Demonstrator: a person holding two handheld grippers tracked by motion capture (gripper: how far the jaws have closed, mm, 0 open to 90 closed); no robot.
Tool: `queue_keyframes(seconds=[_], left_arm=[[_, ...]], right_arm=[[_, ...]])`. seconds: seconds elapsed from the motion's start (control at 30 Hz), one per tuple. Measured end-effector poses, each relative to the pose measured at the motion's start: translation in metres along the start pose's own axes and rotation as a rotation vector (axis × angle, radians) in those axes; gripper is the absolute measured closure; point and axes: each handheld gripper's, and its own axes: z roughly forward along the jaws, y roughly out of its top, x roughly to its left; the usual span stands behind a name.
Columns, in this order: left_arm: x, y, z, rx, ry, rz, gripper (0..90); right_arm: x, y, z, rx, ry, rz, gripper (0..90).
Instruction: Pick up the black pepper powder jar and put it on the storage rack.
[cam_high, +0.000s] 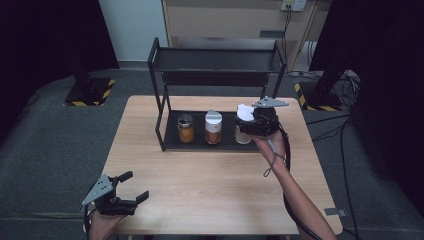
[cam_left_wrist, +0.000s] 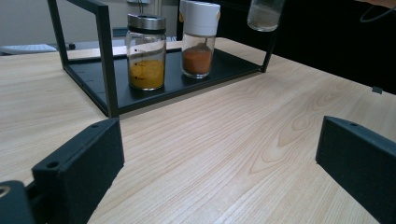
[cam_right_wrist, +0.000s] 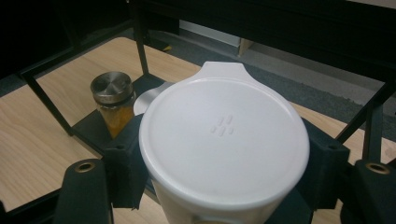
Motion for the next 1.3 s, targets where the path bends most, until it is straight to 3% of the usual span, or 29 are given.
queue_keyframes(seconds=[0.33, 0.73, 1.3], left_arm=[[0.0, 0.0, 0.0, 0.0, 0.001, -0.002, 0.4], [0.001, 0.0, 0.0, 0.001, 0.001, -0.006, 0.4], [0.001, -0.001, 0.0, 0.001, 0.002, -0.006, 0.5]], right_arm=[[-0.006, 0.002, 0.022, 0.003, -0.023, 0.005, 31.0], [-0.015, -0.016, 0.051, 0.011, -0.047, 0.042, 31.0], [-0.011, -0.037, 0.079, 0.048, -0.059, 0.045, 31.0]])
